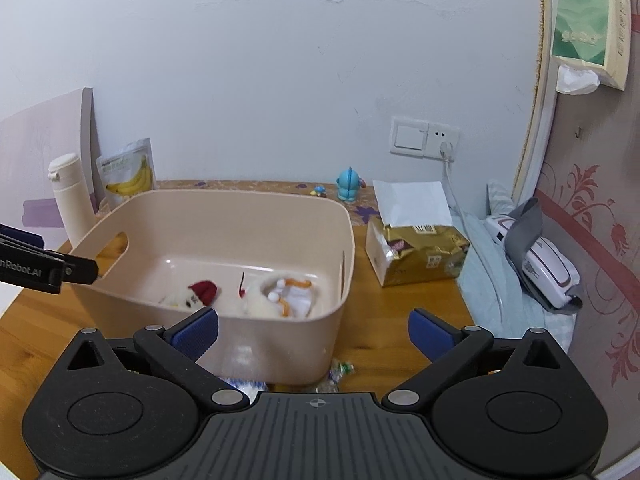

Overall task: Organize objects
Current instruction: 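Open both grippers to release the plush toys and withdraw from the bin, then grasp the green checked scrunchie with the left gripper while the right grasps the white box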

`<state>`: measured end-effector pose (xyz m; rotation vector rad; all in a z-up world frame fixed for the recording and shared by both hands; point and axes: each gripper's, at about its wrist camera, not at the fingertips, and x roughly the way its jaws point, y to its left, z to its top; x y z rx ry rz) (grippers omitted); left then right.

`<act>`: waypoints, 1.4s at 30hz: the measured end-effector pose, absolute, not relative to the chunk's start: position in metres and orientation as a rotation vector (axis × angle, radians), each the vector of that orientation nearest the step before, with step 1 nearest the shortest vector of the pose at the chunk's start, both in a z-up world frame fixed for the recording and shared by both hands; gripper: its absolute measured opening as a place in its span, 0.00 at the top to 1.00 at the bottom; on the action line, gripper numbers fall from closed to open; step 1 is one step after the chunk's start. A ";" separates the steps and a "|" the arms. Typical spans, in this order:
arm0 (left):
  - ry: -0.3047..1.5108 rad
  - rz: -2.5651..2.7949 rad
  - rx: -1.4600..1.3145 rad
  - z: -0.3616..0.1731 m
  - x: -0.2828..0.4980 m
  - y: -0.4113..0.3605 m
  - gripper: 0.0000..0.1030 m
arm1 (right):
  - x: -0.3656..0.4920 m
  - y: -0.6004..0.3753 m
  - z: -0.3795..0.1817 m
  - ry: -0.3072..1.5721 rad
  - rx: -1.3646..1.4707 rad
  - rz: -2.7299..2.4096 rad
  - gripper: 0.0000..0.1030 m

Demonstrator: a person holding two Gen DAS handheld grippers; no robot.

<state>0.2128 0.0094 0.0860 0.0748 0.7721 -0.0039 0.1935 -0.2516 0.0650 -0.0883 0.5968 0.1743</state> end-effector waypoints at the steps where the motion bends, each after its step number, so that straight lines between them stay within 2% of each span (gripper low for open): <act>1: 0.775 -0.003 0.074 0.084 0.209 0.010 0.13 | 0.191 -0.253 0.064 0.600 -0.089 0.172 0.00; 32: 0.917 -0.020 0.015 0.001 0.163 0.040 0.13 | 0.149 -0.258 -0.024 0.812 -0.106 0.145 0.00; 42: 0.848 -0.073 0.048 -0.007 0.171 0.036 0.13 | 0.162 -0.261 -0.047 0.874 -0.102 0.124 0.00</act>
